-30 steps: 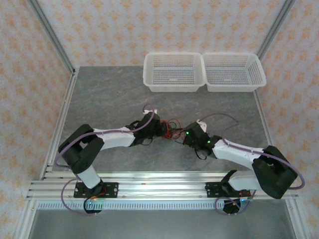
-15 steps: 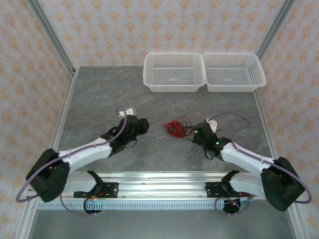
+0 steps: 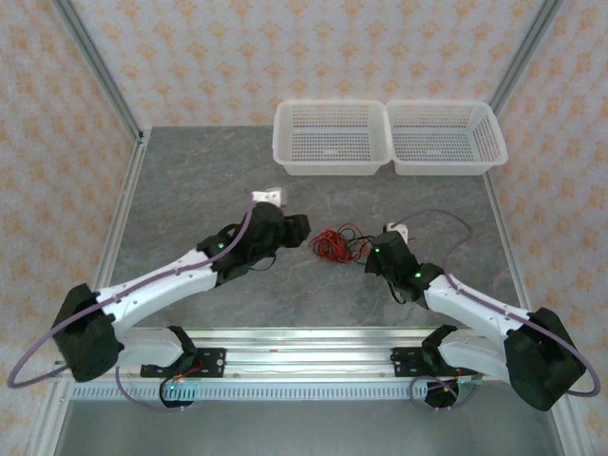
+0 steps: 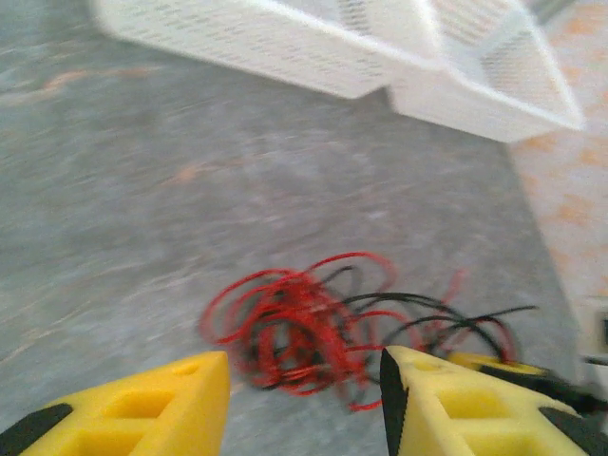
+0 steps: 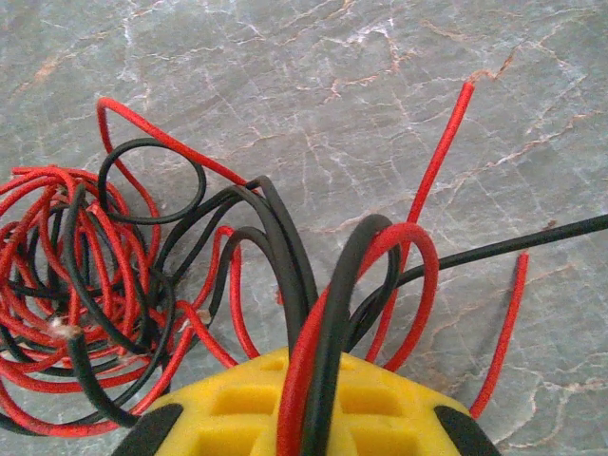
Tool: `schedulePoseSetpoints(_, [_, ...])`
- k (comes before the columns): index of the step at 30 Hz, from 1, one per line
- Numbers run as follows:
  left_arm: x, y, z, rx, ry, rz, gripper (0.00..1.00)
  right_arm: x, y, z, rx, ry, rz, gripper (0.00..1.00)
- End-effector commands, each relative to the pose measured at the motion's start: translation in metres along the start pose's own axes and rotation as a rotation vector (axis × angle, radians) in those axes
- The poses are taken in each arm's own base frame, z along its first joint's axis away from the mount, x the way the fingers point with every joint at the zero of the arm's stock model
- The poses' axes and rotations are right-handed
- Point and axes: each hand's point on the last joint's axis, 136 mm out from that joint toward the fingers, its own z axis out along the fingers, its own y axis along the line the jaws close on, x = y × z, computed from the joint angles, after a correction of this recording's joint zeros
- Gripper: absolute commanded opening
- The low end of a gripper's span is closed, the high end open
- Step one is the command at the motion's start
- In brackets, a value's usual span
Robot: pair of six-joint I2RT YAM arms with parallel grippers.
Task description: Untangle the cables
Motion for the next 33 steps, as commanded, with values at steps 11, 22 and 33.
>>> schedulePoseSetpoints(11, [0.101,-0.031,0.102,-0.079,0.336,0.136,0.43,0.005,-0.002,-0.003,-0.035,-0.022,0.016,0.0])
schedulePoseSetpoints(22, [0.128,0.027,0.121,-0.291,0.346,0.137,0.41,0.006,-0.001,-0.006,-0.059,-0.033,0.025,0.0])
schedulePoseSetpoints(33, [0.113,0.068,0.137,-0.372,0.301,0.105,0.44,0.011,-0.001,-0.005,-0.074,-0.022,0.028,0.0])
